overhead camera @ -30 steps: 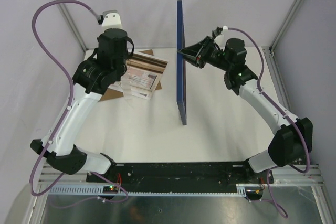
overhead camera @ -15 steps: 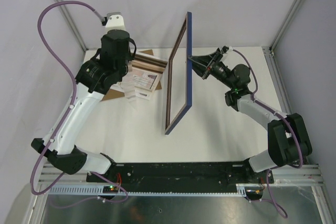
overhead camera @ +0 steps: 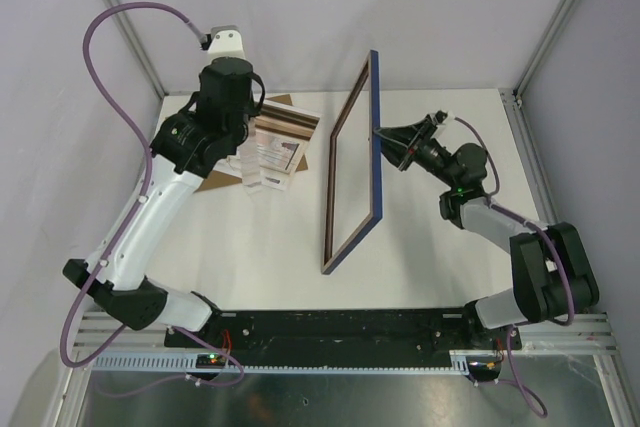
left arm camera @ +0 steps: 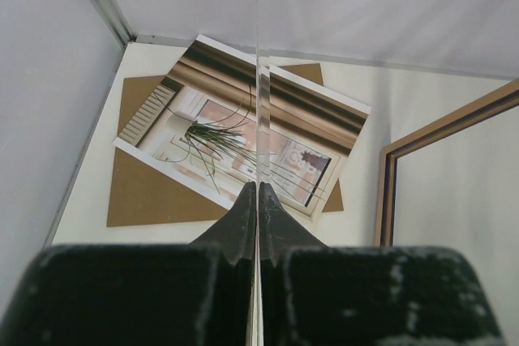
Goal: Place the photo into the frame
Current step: Turn over the frame body at the center of the board, then move the frame body to the center of the board, then place the glass panel in the frame body.
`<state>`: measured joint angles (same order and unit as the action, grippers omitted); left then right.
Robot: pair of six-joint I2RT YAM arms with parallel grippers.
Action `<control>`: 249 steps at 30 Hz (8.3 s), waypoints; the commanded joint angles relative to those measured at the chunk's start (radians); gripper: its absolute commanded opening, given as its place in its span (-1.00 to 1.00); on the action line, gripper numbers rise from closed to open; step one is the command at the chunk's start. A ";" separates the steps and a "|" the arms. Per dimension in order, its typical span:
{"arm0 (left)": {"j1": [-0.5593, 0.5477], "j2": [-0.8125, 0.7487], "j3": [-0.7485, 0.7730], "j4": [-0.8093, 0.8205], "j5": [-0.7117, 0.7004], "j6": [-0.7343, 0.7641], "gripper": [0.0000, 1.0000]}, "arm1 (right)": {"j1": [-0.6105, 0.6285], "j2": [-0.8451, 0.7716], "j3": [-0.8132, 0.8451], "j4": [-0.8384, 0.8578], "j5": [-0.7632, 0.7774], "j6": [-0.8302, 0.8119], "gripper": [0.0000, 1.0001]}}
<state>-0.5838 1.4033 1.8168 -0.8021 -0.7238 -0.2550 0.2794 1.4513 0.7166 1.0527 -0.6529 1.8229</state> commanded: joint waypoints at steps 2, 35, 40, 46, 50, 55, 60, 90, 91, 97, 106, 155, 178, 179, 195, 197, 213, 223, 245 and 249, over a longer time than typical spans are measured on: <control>0.007 -0.002 0.004 0.050 0.009 -0.026 -1.00 | -0.058 -0.110 -0.038 -0.047 -0.069 -0.077 -0.17; 0.005 -0.027 -0.074 0.062 0.239 -0.076 -1.00 | -0.390 -0.166 -0.123 -1.209 0.232 -1.244 0.48; 0.004 -0.048 -0.111 0.076 0.302 -0.116 -1.00 | -0.380 -0.118 -0.111 -1.259 0.349 -1.292 0.49; 0.004 -0.057 -0.131 0.086 0.359 -0.137 -1.00 | -0.317 -0.093 -0.060 -1.341 0.537 -1.343 0.53; 0.004 -0.056 -0.134 0.091 0.404 -0.155 -1.00 | -0.248 -0.043 -0.017 -1.375 0.665 -1.364 0.50; 0.005 -0.061 -0.140 0.100 0.425 -0.174 -1.00 | -0.172 0.008 0.018 -1.392 0.770 -1.381 0.22; 0.006 -0.090 -0.169 0.112 0.396 -0.205 -1.00 | -0.118 0.049 0.033 -1.393 0.795 -1.393 -0.14; 0.152 -0.148 -0.411 0.289 0.805 -0.348 -1.00 | 0.055 0.113 0.115 -1.429 0.746 -1.509 -0.41; 0.159 -0.148 -0.420 0.298 0.825 -0.351 -1.00 | 0.061 0.115 0.115 -1.430 0.742 -1.510 -0.41; 0.197 -0.148 -0.484 0.358 0.923 -0.379 -1.00 | 0.084 0.112 0.115 -1.427 0.697 -1.506 -0.42; 0.223 -0.153 -0.571 0.433 1.000 -0.433 -1.00 | 0.104 0.108 0.113 -1.440 0.666 -1.484 -0.42; 0.256 -0.225 -1.134 1.243 1.215 -0.814 -1.00 | -0.100 -0.063 0.074 -1.352 0.603 -1.297 -0.66; 0.223 -0.112 -1.238 1.462 1.204 -0.883 -1.00 | -0.107 0.059 0.049 -1.292 0.582 -1.316 -0.80; 0.219 -0.105 -1.239 1.468 1.201 -0.885 -1.00 | -0.108 0.063 0.049 -1.290 0.580 -1.319 -0.81; 0.143 -0.002 -1.217 1.536 1.149 -0.917 -1.00 | -0.132 0.104 0.043 -1.274 0.559 -1.346 -0.87; 0.139 0.006 -1.217 1.543 1.142 -0.921 -0.99 | -0.132 0.110 0.041 -1.272 0.555 -1.347 -0.88; 0.126 0.028 -1.224 1.593 1.130 -0.934 -1.00 | -0.131 0.130 0.040 -1.263 0.544 -1.350 -0.92; 0.128 -0.007 -1.245 1.592 1.125 -0.929 -1.00 | -0.131 0.130 0.039 -1.267 0.549 -1.352 -0.94; 0.136 0.035 -1.216 1.594 1.110 -0.919 -0.99 | -0.132 0.140 0.040 -1.270 0.544 -1.357 -0.94; 0.142 0.045 -1.212 1.593 1.113 -0.916 -1.00 | -0.131 0.145 0.040 -1.268 0.541 -1.358 -0.94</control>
<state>-0.4488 1.4406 0.5747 0.7315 0.3962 -1.1774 0.1528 1.5639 0.7666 -0.2016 -0.1226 0.4919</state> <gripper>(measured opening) 0.006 0.032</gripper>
